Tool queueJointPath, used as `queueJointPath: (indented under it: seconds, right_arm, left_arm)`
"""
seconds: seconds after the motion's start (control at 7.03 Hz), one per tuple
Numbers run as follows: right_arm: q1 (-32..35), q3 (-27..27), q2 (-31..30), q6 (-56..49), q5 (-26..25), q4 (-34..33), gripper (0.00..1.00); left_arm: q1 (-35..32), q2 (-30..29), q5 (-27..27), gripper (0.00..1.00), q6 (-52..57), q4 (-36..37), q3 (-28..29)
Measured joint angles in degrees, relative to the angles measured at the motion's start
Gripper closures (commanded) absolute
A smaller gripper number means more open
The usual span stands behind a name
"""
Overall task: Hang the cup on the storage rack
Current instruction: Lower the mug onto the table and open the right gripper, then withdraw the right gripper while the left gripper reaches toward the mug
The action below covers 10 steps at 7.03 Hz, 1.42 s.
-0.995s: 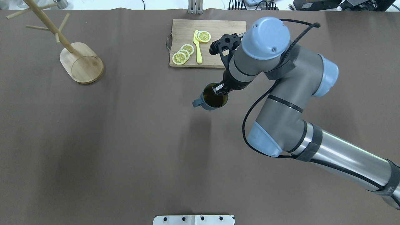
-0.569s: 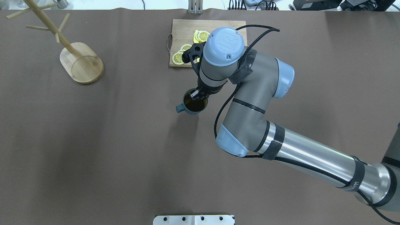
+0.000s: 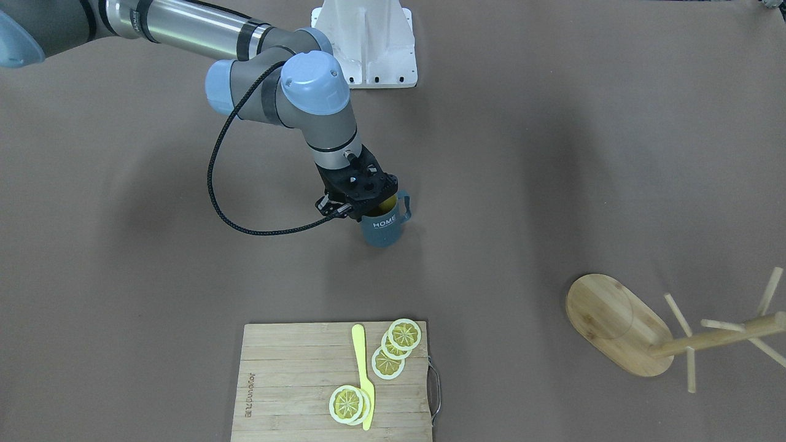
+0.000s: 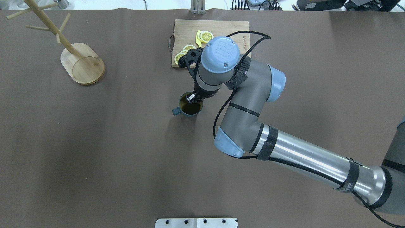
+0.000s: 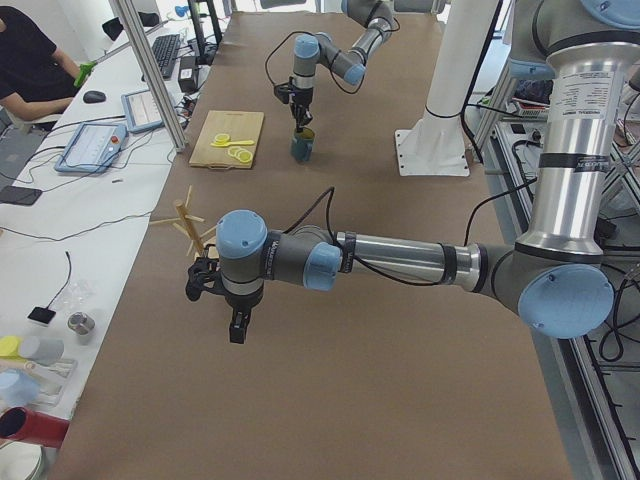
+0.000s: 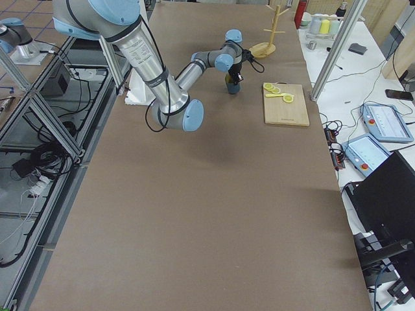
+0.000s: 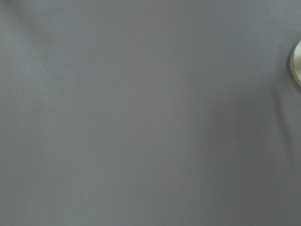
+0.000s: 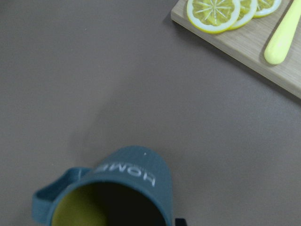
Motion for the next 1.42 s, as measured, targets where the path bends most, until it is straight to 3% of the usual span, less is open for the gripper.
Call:
queueJointPath:
  seconds: [0.28, 0.57, 1.0, 1.42]
  right_arm:
    - [1.9, 0.2, 1.2, 3.3, 3.3, -0.1, 0.00]
    - [7.2, 0.4, 2.2, 4.4, 11.3, -0.6, 0.00]
    - [17.3, 0.8, -0.4, 4.5, 21.5, -1.6, 0.00]
    - [23.9, 0.7, -6.7, 4.2, 24.0, -1.9, 0.00]
  left_arm:
    - [0.0, -0.1, 0.0, 0.02, 0.0, 0.0, -0.1]
    - [0.1, 1.6, -1.2, 0.02, -3.0, -0.4, -4.2]
    - [3.4, 9.3, -2.2, 0.02, -12.9, -0.5, -20.3]
    - [16.7, 8.6, -2.2, 0.03, -21.7, -2.1, -32.0]
